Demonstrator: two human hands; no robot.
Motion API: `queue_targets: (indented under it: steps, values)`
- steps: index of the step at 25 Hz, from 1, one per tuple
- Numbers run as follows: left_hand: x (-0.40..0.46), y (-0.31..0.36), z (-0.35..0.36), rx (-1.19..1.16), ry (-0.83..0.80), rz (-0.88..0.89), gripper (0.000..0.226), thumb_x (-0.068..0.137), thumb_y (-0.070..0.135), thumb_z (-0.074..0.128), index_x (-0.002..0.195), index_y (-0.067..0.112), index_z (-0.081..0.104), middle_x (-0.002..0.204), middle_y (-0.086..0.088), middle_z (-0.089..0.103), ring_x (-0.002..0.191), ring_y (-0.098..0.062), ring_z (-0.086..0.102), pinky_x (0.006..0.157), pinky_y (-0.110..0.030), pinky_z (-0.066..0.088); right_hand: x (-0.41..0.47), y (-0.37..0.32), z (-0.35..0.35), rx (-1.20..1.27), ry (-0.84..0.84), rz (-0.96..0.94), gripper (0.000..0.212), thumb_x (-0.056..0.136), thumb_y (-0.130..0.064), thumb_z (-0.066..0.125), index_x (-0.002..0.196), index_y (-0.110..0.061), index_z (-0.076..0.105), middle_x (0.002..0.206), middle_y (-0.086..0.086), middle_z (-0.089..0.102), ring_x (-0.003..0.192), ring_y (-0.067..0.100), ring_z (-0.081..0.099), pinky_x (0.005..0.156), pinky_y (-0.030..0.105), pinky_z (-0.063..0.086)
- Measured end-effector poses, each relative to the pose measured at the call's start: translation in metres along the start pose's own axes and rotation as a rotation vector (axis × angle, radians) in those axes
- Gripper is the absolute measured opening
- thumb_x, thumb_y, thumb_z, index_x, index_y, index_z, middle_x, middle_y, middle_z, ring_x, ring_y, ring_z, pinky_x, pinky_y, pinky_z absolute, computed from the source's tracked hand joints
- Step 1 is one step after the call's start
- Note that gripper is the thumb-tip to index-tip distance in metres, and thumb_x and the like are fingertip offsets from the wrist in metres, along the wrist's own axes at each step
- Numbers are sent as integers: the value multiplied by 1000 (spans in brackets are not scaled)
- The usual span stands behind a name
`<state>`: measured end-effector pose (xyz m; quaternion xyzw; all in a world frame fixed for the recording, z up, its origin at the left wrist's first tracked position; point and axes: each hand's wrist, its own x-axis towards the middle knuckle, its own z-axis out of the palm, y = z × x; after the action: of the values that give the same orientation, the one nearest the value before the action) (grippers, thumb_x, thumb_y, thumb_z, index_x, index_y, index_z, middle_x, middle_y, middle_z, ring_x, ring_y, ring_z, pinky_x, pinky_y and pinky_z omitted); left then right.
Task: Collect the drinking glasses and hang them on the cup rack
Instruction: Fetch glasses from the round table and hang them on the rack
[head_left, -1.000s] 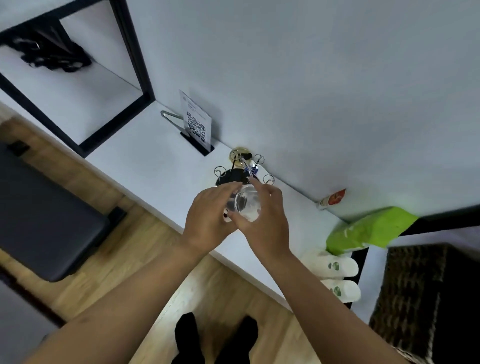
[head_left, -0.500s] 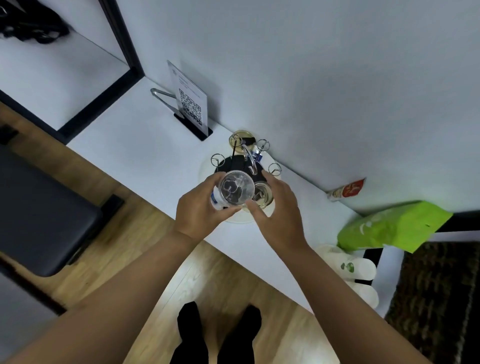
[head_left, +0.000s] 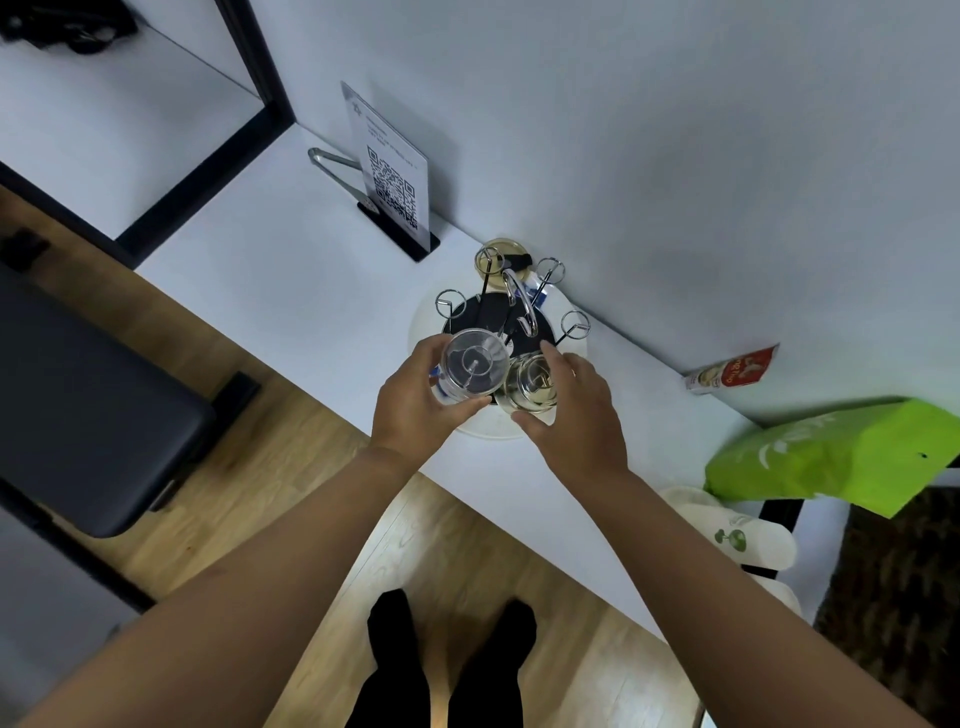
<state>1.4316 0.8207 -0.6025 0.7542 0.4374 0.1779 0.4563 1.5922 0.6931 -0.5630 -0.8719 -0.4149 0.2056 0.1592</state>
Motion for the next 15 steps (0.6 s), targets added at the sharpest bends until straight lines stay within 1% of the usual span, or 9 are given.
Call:
queue_targets:
  steps: [2,5,9,11,13,15]
  values:
    - [0,-6,5,6,-18,-11,79,69,43,94,133,38,48,121,23,63,114,-7,64,98,-34,57,3,0,3,-1,20,4,83,89,-35,80,158,-27,35,149,5,49,131,29,49,97,49,55]
    - [-1,-12,11,-15,-8,-21,79,70,40,95,133,39,47,121,26,60,114,-4,61,99,-34,56,4,-1,6,15,33,12,78,91,-31,79,157,-26,37,148,6,49,129,29,51,96,49,55]
    - [0,-12,13,9,-3,-27,77,70,43,94,131,42,46,115,42,55,108,5,56,97,-32,56,6,1,7,17,40,16,76,90,-28,79,156,-25,39,147,7,51,129,30,52,95,48,56]
    - [-4,-13,12,23,-5,-27,77,70,44,93,130,42,46,113,47,52,108,8,53,98,-32,56,6,0,7,13,42,21,78,90,-28,79,156,-25,38,147,6,51,129,30,52,94,46,55]
    - [-9,-13,10,32,0,-36,77,71,46,92,131,44,44,112,48,51,108,9,53,96,-31,56,4,-1,7,18,36,18,81,89,-28,79,157,-26,37,147,5,50,130,29,51,94,43,53]
    - [-14,-11,8,29,-3,-54,80,70,47,92,133,46,42,115,44,53,110,6,54,98,-31,54,3,-1,7,35,18,11,85,88,-28,80,159,-29,33,149,5,48,131,30,50,95,44,52]
